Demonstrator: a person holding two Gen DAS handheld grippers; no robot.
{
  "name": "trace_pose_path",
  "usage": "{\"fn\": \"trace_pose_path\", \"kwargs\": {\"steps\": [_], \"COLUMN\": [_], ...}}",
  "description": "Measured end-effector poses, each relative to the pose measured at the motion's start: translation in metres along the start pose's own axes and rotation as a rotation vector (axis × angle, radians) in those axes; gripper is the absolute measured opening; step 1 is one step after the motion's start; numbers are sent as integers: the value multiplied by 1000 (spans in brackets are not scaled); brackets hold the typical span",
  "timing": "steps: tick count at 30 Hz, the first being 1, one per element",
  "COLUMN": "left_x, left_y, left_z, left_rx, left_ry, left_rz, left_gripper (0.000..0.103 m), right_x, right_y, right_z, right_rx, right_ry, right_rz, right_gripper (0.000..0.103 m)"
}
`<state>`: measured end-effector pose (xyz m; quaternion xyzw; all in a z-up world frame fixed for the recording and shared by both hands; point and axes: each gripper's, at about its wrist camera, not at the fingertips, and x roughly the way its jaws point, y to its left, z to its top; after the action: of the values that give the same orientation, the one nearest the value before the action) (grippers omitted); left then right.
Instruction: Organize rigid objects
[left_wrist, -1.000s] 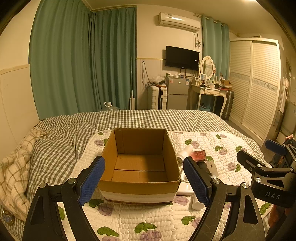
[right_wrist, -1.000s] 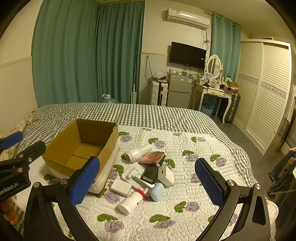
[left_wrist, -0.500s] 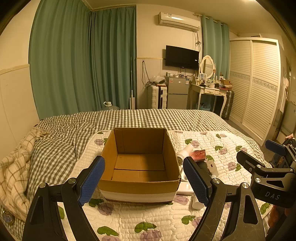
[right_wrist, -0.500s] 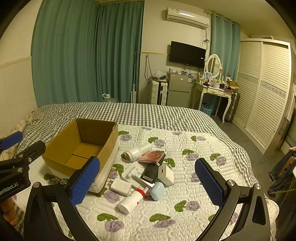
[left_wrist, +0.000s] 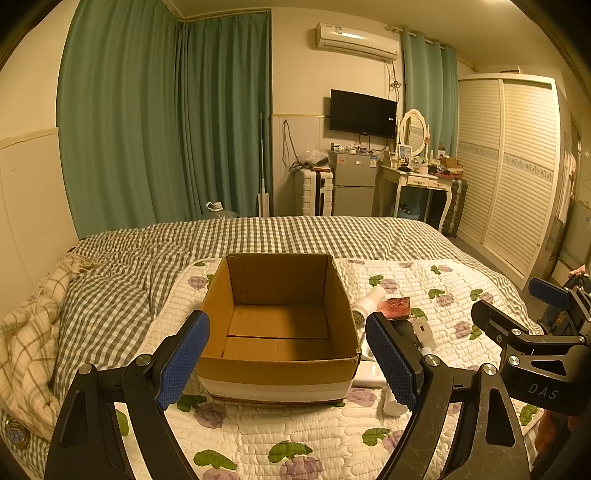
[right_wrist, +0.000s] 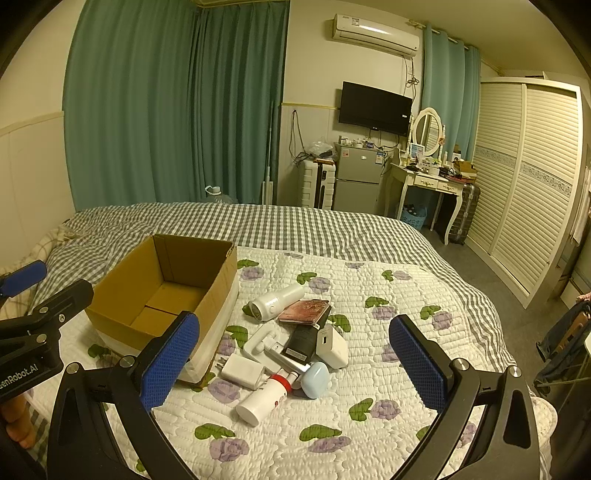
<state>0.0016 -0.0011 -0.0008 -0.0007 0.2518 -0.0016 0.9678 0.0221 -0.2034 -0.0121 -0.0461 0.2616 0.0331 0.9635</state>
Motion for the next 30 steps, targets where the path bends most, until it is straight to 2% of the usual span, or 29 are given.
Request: {"fn": "trace_pose_path", "kwargs": {"steps": [7, 10, 18, 27, 30], "left_x": [0, 2, 5, 14, 22], "left_y": [0, 1, -11, -4, 10], "left_z": [-1, -11, -14, 8, 20], "left_rx": [-2, -11, 47, 51, 65], "left_ry": [5, 14, 32, 86, 113], "left_rz": [-3, -14, 2, -9, 30], "left_gripper": [89, 89, 89, 89, 89], "right_x": [0, 1, -1, 3, 14], "right_y": [0, 1, -3, -23, -33], "right_z": [0, -2, -3, 5, 11], "right_rx": [0, -4, -5, -26, -51], "right_ry": [1, 0, -9, 12, 36], "right_rz": [0, 1, 6, -6, -9], "right_gripper": [103, 103, 103, 103, 103]}}
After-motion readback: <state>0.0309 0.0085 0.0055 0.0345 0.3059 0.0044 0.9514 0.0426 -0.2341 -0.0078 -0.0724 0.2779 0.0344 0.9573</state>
